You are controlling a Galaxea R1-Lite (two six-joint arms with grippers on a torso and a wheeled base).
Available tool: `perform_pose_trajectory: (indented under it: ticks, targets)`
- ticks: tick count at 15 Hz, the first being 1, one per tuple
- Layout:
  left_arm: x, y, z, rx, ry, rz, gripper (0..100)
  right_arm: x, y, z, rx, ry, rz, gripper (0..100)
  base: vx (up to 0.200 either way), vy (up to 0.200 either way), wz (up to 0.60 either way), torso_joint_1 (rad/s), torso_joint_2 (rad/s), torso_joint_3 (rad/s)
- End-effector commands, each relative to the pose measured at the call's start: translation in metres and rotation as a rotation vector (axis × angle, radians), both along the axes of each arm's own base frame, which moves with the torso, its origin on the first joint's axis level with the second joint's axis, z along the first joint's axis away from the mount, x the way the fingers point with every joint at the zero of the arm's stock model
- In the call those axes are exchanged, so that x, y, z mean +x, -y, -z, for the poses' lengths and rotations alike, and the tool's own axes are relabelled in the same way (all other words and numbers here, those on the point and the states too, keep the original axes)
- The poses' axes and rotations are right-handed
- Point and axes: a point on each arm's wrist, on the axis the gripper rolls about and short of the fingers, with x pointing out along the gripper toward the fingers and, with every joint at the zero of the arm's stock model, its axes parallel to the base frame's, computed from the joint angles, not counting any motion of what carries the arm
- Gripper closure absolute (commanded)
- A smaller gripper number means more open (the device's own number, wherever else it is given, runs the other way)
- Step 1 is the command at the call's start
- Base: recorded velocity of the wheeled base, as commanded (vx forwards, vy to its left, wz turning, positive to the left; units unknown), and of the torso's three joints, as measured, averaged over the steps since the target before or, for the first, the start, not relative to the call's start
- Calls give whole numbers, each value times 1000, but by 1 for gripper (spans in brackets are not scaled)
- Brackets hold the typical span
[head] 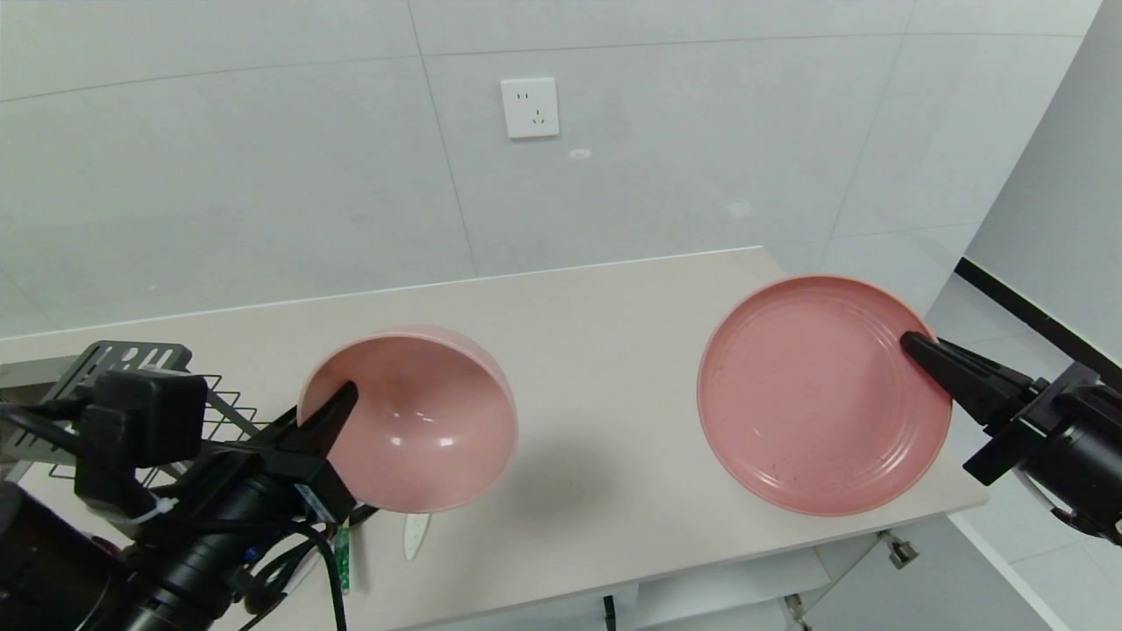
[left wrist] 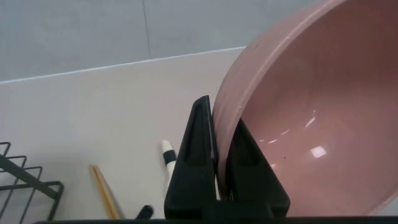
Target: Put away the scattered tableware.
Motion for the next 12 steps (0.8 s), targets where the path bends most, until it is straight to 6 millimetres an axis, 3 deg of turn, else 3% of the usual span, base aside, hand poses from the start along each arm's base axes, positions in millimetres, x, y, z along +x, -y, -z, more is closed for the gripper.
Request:
perform_pose_trajectory:
  ticks: [1, 12]
  targets:
    - [-1, -1, 0, 24, 3, -7, 100, -1, 0, -3, 5, 15, -1, 100, 0, 0, 0, 0, 0, 0]
    - [-18, -3, -1, 40, 22, 31, 100, -3, 1, -6, 10, 29, -1, 100, -200, 0, 0, 3, 3, 6]
